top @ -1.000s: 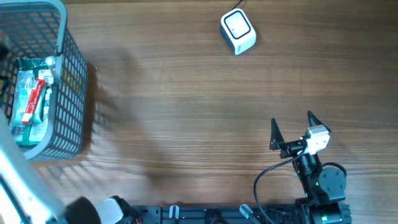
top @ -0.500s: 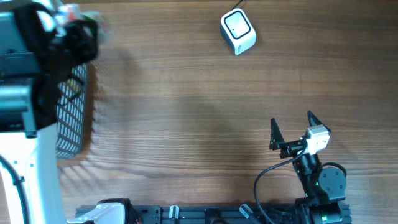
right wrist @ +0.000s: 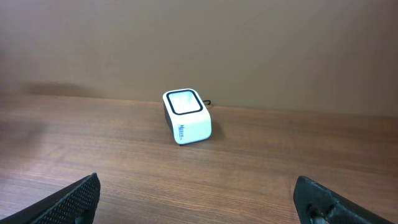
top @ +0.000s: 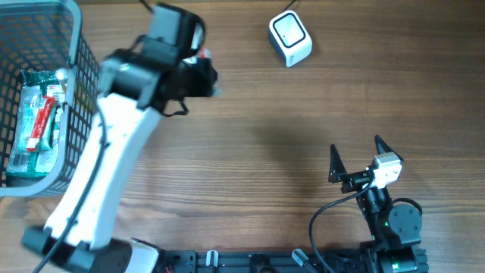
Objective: Scan the item barcode
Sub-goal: 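Lift the tissue pack out and carry it toward the table center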
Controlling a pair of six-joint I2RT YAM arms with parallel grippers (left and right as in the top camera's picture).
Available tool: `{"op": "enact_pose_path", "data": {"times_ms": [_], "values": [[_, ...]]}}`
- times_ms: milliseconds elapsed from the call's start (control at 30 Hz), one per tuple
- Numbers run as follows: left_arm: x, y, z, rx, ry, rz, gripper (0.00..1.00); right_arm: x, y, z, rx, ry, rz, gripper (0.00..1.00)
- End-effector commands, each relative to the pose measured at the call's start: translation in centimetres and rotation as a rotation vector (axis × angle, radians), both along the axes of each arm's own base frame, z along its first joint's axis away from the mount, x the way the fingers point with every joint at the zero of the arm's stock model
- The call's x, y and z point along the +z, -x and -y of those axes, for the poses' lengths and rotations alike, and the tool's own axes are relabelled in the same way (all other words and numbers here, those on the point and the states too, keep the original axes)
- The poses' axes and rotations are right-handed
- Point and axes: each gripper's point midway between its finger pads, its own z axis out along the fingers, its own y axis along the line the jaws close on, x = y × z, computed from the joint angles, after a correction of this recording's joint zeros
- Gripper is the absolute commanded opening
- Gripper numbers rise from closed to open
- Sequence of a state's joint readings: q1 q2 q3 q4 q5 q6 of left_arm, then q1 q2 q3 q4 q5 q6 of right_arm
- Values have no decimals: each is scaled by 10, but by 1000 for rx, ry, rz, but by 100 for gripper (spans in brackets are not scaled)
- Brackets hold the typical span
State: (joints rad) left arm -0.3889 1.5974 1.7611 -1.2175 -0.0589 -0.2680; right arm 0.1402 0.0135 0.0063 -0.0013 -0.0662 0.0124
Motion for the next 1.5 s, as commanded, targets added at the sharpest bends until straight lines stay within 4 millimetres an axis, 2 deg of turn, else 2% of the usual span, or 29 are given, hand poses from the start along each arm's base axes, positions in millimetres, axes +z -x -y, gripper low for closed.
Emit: {"op": "enact_pose_path", "data": {"times_ms": [0, 100, 167, 333, 400, 500, 700, 767, 833, 967, 1167, 1233, 1333, 1467], "values": [[-33, -2, 10, 5, -55, -33, 24, 1, 0, 3, -14, 11, 9, 100], [-69, -2, 19, 9, -82, -35, 25, 1, 0, 3, -14, 11, 9, 100], [-85, -2, 22, 0, -86, -37, 26, 1, 0, 3, -14, 10, 9, 100], [-121, 0, 17, 9, -121, -56, 26, 1, 0, 3, -14, 10, 9, 100], [-134, 3, 8, 21, -195, -72, 26, 1, 0, 3, -14, 10, 9, 100], [-143, 4, 2, 30, -275, -82, 28, 1, 0, 3, -14, 10, 9, 100], [-167, 11, 1, 98, -273, -160, 29, 1, 0, 3, -14, 10, 9, 100], [-174, 14, 3, 119, -259, -190, 32, 1, 0, 3, -14, 10, 9, 100], [-179, 16, 8, 140, -226, -212, 34, 1, 0, 3, -14, 10, 9, 100], [-184, 17, 7, 168, -223, -225, 33, 1, 0, 3, -14, 10, 9, 100], [-205, 23, 2, 187, -240, -242, 33, 1, 0, 3, -14, 10, 9, 100], [-205, 23, 2, 187, -239, -239, 36, 1, 0, 3, -14, 10, 9, 100], [-205, 23, 2, 187, -241, -243, 49, 1, 0, 3, -14, 10, 9, 100], [-205, 24, 1, 187, -242, -244, 83, 1, 0, 3, -14, 10, 9, 100]]}}
